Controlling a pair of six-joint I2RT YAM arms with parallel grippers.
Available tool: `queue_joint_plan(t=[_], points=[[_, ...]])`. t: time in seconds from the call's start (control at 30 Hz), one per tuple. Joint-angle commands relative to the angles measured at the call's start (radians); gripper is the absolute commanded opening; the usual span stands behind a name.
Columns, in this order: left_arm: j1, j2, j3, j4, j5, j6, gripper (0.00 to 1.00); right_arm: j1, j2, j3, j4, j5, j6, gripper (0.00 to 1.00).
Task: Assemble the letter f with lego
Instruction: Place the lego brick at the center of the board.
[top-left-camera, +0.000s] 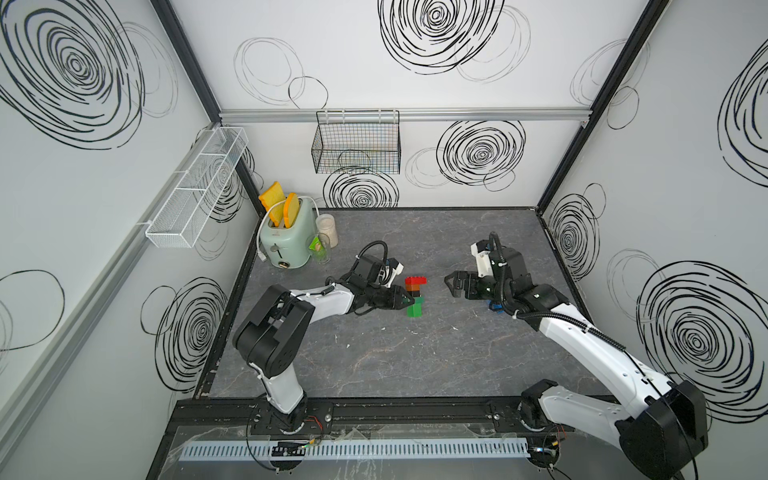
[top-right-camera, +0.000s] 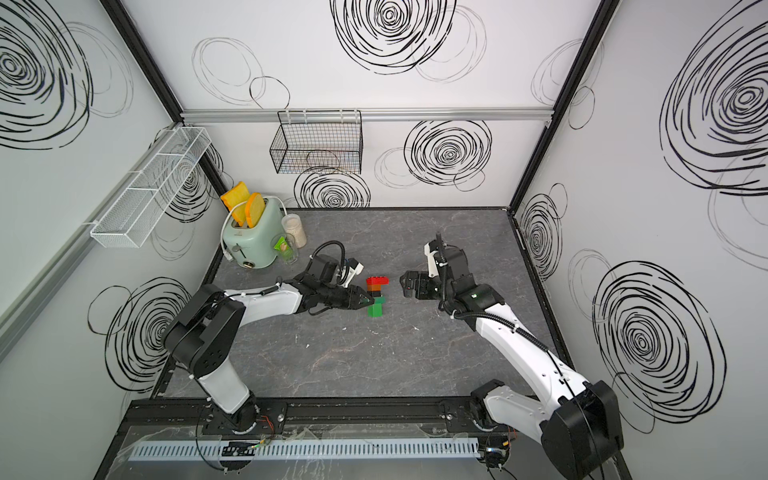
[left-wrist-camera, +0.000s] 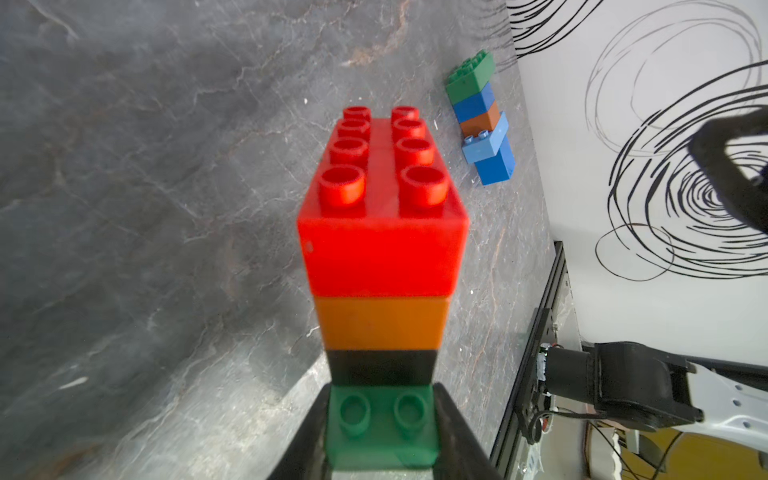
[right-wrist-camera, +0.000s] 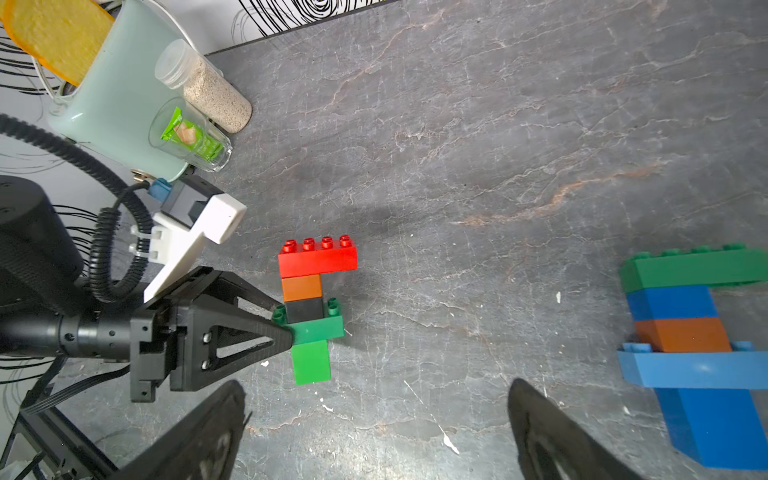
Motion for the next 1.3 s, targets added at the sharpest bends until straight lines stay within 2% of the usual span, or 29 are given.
queue_joint_plan(t=[0.0, 0.37, 0.83, 0.97, 1.0, 1.1, 1.13, 1.17, 1.27], points=[[0.012, 0.030, 0.049, 0.076, 0.043, -0.051, 0.31, -0.005, -0.023, -0.019, 0.033, 0.000, -0.007, 0.99], [0.022, 0.100, 0.061, 0.054, 0.009, -0.057, 0.35, -0.009, -0.008, -0.032, 0.046, -0.018, -0.015, 0.99], [0.035, 0.117, 0.071, -0.002, -0.062, -0.044, 0.46, -0.010, 0.013, -0.034, 0.058, -0.035, -0.019, 0.99], [0.050, 0.073, 0.071, -0.045, -0.162, -0.027, 0.50, -0.012, 0.021, -0.035, 0.061, -0.034, -0.017, 0.99], [0.055, 0.051, 0.073, -0.065, -0.206, -0.017, 0.52, -0.011, 0.021, -0.032, 0.064, -0.027, -0.013, 0.99], [0.058, -0.060, 0.109, -0.155, -0.364, 0.044, 0.68, -0.014, 0.021, -0.030, 0.101, 0.014, -0.001, 0.99], [0.064, -0.107, 0.125, -0.188, -0.422, 0.059, 0.79, -0.020, 0.028, -0.030, 0.124, 0.025, 0.002, 0.99], [0.074, -0.153, 0.140, -0.214, -0.486, 0.072, 0.99, -0.032, 0.040, -0.030, 0.149, 0.029, 0.003, 0.99], [0.140, -0.285, 0.146, -0.242, -0.661, 0.076, 0.98, -0.124, 0.125, -0.022, 0.226, -0.061, 0.033, 0.99]])
